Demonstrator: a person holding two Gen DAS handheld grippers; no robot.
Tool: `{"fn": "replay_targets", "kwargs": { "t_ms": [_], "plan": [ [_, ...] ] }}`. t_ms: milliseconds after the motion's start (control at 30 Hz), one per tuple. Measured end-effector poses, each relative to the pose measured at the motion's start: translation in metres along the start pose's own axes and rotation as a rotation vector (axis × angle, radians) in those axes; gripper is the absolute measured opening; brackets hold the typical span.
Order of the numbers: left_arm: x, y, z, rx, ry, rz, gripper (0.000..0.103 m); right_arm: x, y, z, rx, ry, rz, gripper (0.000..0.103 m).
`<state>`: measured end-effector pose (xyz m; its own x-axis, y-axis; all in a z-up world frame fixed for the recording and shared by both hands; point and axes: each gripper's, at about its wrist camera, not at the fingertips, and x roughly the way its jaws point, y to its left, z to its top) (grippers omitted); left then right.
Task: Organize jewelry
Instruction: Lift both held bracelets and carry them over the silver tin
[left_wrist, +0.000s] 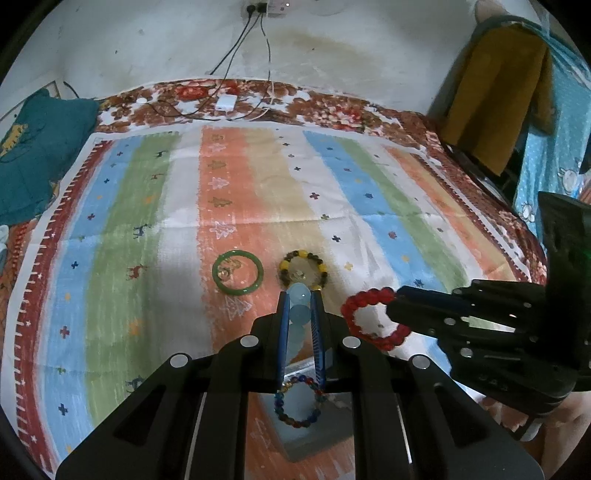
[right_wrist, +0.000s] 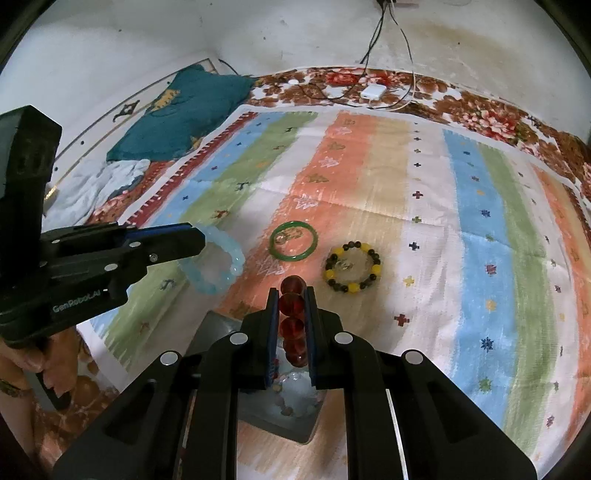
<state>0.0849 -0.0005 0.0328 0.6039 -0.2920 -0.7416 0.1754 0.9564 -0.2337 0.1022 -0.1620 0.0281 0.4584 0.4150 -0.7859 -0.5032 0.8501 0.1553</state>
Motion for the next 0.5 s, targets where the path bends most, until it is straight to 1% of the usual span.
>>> {"fn": "replay_targets", "kwargs": {
  "t_ms": [500],
  "plan": [
    [-0.016, -0.015, -0.03, 0.03, 0.007, -0.011, 0.011, -0.004, 0.011, -0.023, -0.022, 0.027, 0.012, 0.014]
  ]
}}
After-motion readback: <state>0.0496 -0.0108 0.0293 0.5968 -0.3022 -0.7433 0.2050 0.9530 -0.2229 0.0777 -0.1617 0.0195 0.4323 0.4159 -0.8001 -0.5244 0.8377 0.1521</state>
